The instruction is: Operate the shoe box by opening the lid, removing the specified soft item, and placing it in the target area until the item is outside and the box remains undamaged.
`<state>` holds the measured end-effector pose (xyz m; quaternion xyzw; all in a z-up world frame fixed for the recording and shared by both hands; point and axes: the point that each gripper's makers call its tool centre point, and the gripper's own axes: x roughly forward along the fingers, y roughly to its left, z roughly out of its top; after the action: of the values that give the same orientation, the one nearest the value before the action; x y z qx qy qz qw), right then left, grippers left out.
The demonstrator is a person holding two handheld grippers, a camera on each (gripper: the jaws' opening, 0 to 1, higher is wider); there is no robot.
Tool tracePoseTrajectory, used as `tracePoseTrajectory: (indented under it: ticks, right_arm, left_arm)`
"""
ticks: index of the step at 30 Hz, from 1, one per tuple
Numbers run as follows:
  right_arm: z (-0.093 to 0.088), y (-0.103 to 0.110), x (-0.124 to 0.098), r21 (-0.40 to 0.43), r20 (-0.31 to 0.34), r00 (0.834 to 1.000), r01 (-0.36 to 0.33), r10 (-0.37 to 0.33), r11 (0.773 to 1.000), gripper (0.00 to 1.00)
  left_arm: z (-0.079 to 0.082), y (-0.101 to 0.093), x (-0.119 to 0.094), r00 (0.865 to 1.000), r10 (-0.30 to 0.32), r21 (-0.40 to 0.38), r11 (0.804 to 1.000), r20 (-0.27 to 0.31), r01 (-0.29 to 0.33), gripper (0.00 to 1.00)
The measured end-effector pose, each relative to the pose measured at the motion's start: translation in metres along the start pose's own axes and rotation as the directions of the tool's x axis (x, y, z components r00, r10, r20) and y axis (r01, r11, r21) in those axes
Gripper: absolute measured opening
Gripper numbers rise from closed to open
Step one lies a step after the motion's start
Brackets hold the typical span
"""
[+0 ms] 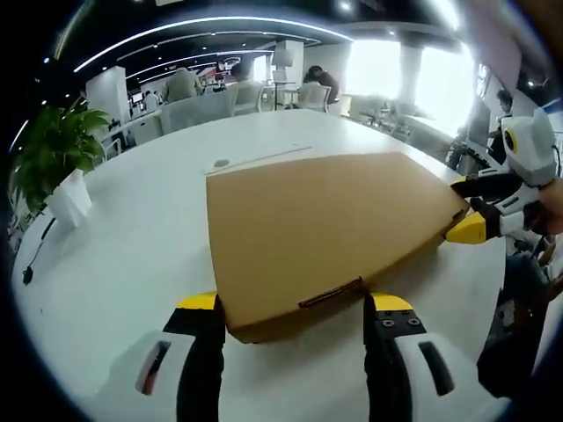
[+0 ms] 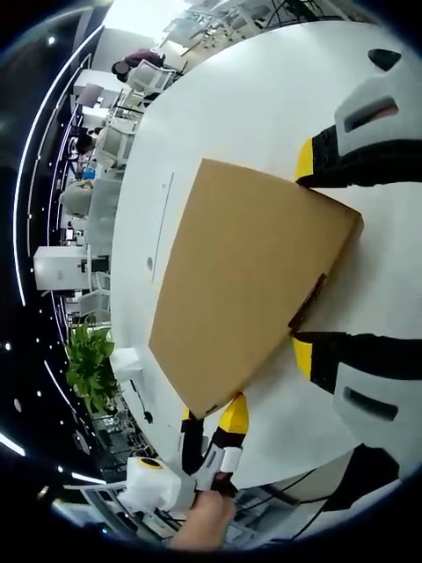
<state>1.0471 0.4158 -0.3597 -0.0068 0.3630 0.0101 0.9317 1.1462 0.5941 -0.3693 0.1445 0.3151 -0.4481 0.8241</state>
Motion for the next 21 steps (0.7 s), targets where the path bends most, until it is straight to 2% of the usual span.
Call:
tracePoseTrajectory:
  ticks: [8, 19, 20, 21]
  right_arm:
    - [-0.001, 0.001, -0.001, -0.016, -0.009, 1.000, -0.018, 0.018, 1.000, 0.66]
    - [-0.002, 0.002, -0.001, -0.019, -0.007, 1.000, -0.024, 0.024, 1.000, 0.66]
    - [-0.002, 0.003, -0.001, -0.017, -0.003, 1.000, -0.025, 0.025, 1.000, 0.67]
    - [0.001, 0.005, 0.000, 0.020, 0.021, 0.999, -0.034, 0.033, 0.999, 0.69]
  left_arm:
    - [-0.007, -0.003, -0.006, 0.999, 0.035, -0.023, 0.999, 0.009, -0.035, 0.64]
    - [-0.010, -0.004, -0.010, 0.999, 0.046, -0.037, 0.998, 0.005, -0.046, 0.64]
    - [-0.011, -0.005, -0.012, 0.999, 0.052, -0.039, 0.998, 0.004, -0.051, 0.64]
    - [-0.012, -0.006, -0.013, 0.998, 0.056, -0.044, 0.997, 0.003, -0.056, 0.64]
